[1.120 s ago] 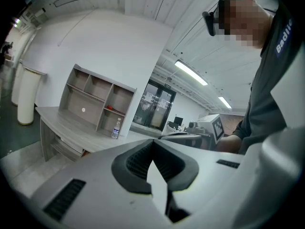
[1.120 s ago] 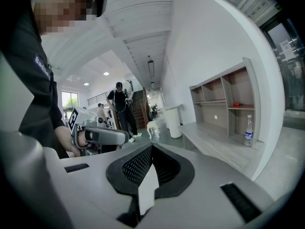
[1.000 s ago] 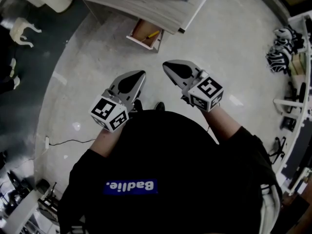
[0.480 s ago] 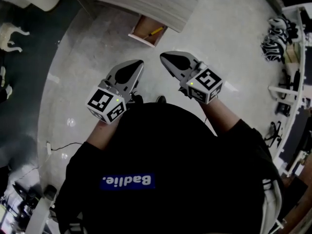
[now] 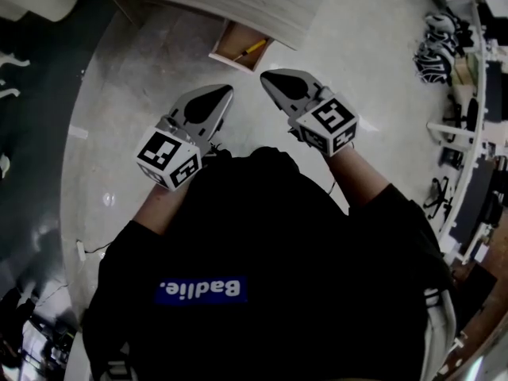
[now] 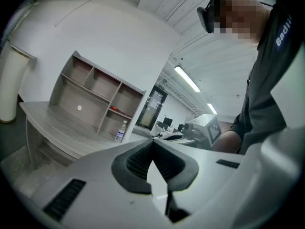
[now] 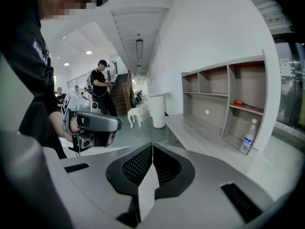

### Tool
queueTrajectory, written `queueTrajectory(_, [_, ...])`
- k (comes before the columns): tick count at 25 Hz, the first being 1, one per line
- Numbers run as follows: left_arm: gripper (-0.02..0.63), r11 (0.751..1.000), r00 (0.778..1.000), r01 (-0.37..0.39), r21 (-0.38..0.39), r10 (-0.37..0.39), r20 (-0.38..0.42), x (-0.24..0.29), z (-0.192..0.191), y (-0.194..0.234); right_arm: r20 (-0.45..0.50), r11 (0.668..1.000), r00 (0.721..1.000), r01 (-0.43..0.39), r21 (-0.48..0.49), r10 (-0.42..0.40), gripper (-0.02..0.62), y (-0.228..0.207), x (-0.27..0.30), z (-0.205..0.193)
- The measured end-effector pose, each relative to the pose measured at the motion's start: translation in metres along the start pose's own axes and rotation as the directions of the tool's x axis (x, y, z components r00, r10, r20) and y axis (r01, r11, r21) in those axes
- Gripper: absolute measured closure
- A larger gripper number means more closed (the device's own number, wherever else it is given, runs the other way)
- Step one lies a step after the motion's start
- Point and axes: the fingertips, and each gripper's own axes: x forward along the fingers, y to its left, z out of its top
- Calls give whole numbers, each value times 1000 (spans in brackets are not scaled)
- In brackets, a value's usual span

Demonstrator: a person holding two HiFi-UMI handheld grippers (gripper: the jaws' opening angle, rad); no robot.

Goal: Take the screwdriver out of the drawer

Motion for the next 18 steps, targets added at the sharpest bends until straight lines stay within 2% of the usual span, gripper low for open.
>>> queueTrajectory(3, [604, 1000, 1000, -10, -4, 10, 0, -1, 2, 15, -36, 1000, 999, 17, -24, -18, 563, -7, 14, -3])
queueTrajectory(8, [604, 998, 998, -57, -21, 57, 1, 6, 3, 27, -90, 999, 996, -8, -39, 5, 563, -23, 32, -17])
queueTrajectory(18, [604, 972, 973, -226, -68, 228, 25, 28, 1, 59, -182, 995, 980, -88, -43, 79, 563, -64, 61, -55])
